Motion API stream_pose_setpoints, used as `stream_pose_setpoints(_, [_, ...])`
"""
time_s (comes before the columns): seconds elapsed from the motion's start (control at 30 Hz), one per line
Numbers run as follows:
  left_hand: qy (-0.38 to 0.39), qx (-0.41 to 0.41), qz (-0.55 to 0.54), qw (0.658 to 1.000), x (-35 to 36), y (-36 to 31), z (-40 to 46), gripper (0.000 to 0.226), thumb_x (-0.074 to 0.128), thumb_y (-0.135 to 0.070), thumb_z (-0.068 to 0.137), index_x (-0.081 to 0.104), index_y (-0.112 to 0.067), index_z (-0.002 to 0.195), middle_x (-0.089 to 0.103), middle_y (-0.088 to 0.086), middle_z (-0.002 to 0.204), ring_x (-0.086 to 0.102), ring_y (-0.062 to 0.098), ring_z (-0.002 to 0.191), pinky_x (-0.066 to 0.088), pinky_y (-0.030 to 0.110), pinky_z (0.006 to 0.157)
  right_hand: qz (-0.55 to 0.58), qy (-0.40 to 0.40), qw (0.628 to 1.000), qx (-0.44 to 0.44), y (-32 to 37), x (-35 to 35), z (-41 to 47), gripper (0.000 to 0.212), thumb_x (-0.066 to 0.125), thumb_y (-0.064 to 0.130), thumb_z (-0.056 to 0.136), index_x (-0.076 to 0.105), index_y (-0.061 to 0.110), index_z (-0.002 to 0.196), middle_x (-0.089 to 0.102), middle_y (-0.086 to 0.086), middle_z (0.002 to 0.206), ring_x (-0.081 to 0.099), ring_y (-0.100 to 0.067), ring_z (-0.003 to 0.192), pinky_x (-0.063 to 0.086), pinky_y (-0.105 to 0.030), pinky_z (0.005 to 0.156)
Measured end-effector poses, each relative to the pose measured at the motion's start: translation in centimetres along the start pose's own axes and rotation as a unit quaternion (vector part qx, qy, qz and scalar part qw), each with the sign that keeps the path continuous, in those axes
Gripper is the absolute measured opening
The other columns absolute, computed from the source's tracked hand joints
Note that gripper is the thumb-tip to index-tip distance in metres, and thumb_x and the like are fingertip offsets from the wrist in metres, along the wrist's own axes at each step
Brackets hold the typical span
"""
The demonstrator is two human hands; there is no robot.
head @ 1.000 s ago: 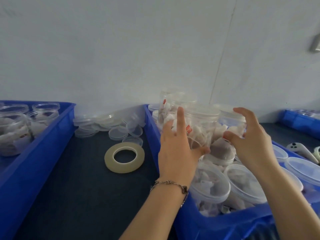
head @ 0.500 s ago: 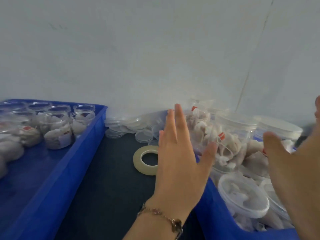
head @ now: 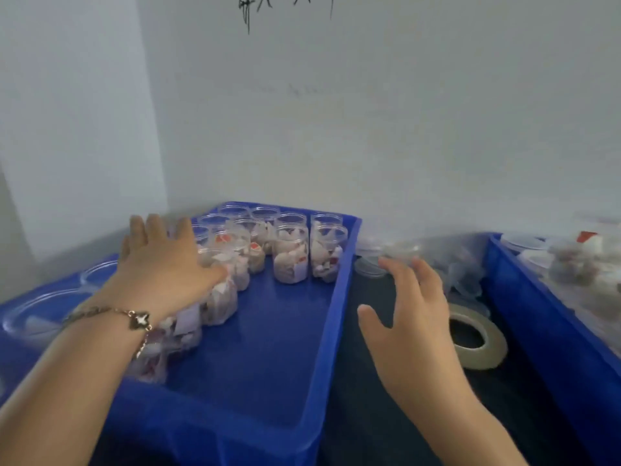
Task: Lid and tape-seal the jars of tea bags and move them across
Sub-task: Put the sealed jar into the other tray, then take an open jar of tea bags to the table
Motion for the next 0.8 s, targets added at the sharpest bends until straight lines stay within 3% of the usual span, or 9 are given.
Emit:
stream_pose_setpoints(0.1, [0.055,-0.022,-0.038,0.998,1.9,3.5,1.2,0.096,0.058,-0.058,0.082,0.008,-0.013,0.151,0.008,0.018,0.155,0.008,0.033,0.144,0.020,0.045,0.115,-0.010,0.024,1.000,-0.006,1.9,3.6,1.5,0.056,0.052,0.024,0.095,0.024,0.031,0.142,-0.011,0.007,0.155,-0.011,-0.013,0.142,0.014,-0.036,0.115])
stream_pose_setpoints(0.2, [0.097,-0.021,0.035,0.994,3.9,5.9,1.9,0.095,0.054,-0.064,0.081,0.008,-0.022,0.152,0.007,0.014,0.158,0.006,0.035,0.145,0.018,0.047,0.116,-0.018,0.048,0.999,-0.006,3.8,6.8,2.5,0.053,0.049,0.021,0.095,0.024,0.027,0.142,-0.014,0.001,0.156,-0.014,-0.020,0.143,0.016,-0.041,0.115])
stream_pose_setpoints(0.33, [0.095,-0.061,0.069,0.991,5.4,7.4,2.1,0.091,0.053,-0.069,0.076,0.018,-0.025,0.147,0.026,0.013,0.151,0.025,0.038,0.138,0.026,0.051,0.109,-0.079,0.117,0.990,-0.029,4.6,10.0,2.3,0.057,0.046,0.022,0.097,0.017,0.024,0.146,-0.016,-0.004,0.156,-0.013,-0.027,0.144,0.015,-0.044,0.116])
stream_pose_setpoints(0.47, [0.080,-0.063,0.093,0.990,5.9,7.3,2.6,0.079,0.048,-0.066,0.082,0.021,-0.027,0.146,0.034,0.012,0.146,0.041,0.036,0.128,0.033,0.049,0.102,-0.082,0.182,0.980,-0.021,4.1,10.5,2.2,0.055,0.043,0.021,0.097,0.019,0.022,0.147,-0.005,-0.005,0.157,0.000,-0.028,0.143,0.025,-0.042,0.112])
stream_pose_setpoints(0.57, [0.077,-0.058,0.132,0.987,6.0,7.0,3.1,0.053,0.040,-0.060,0.089,0.043,-0.032,0.134,0.042,0.011,0.134,0.048,0.034,0.117,0.036,0.050,0.099,-0.113,0.188,0.975,-0.038,4.1,10.3,2.0,0.053,0.043,0.020,0.097,0.022,0.020,0.146,0.000,-0.005,0.156,0.012,-0.028,0.140,0.027,-0.036,0.109])
stream_pose_setpoints(0.67, [0.088,-0.047,0.167,0.981,6.4,6.9,3.8,0.040,0.039,-0.048,0.094,0.051,-0.032,0.128,0.048,0.010,0.131,0.045,0.033,0.120,0.034,0.054,0.103,-0.112,0.202,0.971,-0.056,4.5,10.2,1.9,0.043,0.041,0.016,0.097,0.032,0.017,0.138,0.016,-0.005,0.151,0.030,-0.025,0.129,0.035,-0.032,0.099])
stream_pose_setpoints(0.8, [0.053,-0.031,0.186,0.981,7.0,6.9,4.3,0.027,0.040,-0.053,0.094,0.057,-0.045,0.113,0.054,0.000,0.133,0.038,0.030,0.129,0.024,0.062,0.107,-0.113,0.218,0.967,-0.068,4.7,10.1,1.8,0.033,0.041,0.013,0.095,0.044,0.011,0.128,0.037,-0.008,0.132,0.040,-0.024,0.115,0.037,-0.031,0.089])
Point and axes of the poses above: each hand's wrist, its own z-axis towards the middle knuckle, its own x-axis out of the palm, y = z × x, the point moved 1 cm from there along z, towards the middle knuckle
